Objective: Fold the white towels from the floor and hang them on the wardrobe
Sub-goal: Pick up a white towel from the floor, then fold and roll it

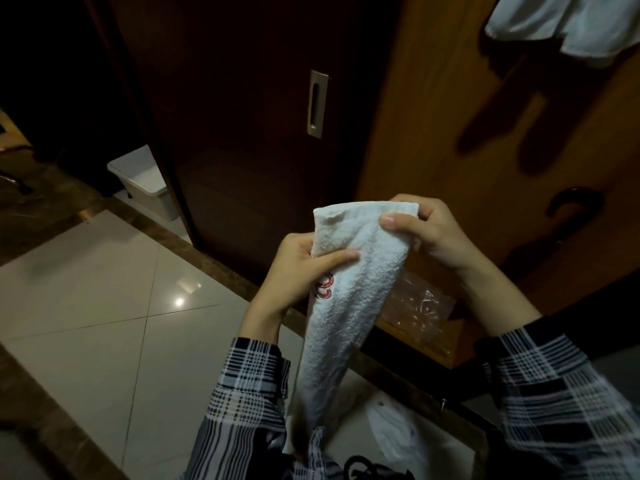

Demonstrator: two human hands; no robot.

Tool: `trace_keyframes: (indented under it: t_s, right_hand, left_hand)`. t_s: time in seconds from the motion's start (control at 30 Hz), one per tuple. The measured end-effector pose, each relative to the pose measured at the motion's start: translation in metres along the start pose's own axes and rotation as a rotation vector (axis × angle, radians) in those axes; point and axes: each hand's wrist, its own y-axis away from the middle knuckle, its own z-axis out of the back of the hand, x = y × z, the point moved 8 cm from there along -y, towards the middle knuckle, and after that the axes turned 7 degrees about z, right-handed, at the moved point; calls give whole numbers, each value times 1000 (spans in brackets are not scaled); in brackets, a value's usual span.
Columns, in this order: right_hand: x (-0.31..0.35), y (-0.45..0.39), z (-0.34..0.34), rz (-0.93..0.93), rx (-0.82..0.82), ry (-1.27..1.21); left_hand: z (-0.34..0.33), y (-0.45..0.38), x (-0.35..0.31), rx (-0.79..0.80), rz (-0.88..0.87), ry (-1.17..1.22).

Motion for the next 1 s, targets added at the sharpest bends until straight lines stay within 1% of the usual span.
trace_keyframes:
  t_s: [0.13,0.27,0.3,0.37,0.43,0.47,0.5,0.57,0.67,0.73,0.77,0.8,0.87,0.9,0.93,0.97,1.0]
  right_hand:
    - [-2,4,1,-35,-69,-74]
    - [-10,10,-2,-49,-92,-123]
    - [-12,14,-8,-62,-51,-144]
    - [-31,23,-20,-150,47,-158]
    - [-51,32,-31,-233,131,-81]
    - [-57,35,-35,-243,159,-46]
    - [-60,36,-38,-237,160,-10]
    - [-57,36,-40,-203,100,12]
    - [-48,33,-43,-168,71,-31]
    - [-45,29,-44,-167,63,-94]
    - [-44,27,-44,-174,57,-147]
    - [-42,24,-44,-185,49,-208]
    - [-37,20,-44,-208,32,-311]
    - [-34,16,-43,-213,22,-348]
    - [-31,13,-42,-218,13,-385]
    - [-28,10,-41,-221,13,-419]
    - [-25,6,-40,-220,17,-448]
  left_hand:
    - [0,3,-2,-15,-16,-32]
    - [2,9,-5,-22,-40,-91]
    - [4,10,-6,-26,-58,-96]
    - [9,11,-8,-45,-74,-104]
    - [17,12,-13,-83,-95,-110]
    - [20,13,-15,-102,-112,-123]
    - [23,14,-14,-112,-135,-135]
    - [25,15,-17,-128,-158,-118]
    - [32,18,-19,-182,-148,-20]
    - [29,16,-15,-117,-95,22]
    - [28,14,-3,-64,-41,47]
    - [21,16,1,-11,48,111]
    - [12,19,15,152,139,197]
    - [6,20,20,238,132,147]
    - [0,24,18,314,137,35]
    - [-8,29,19,396,120,45]
    - [-11,32,18,412,151,65]
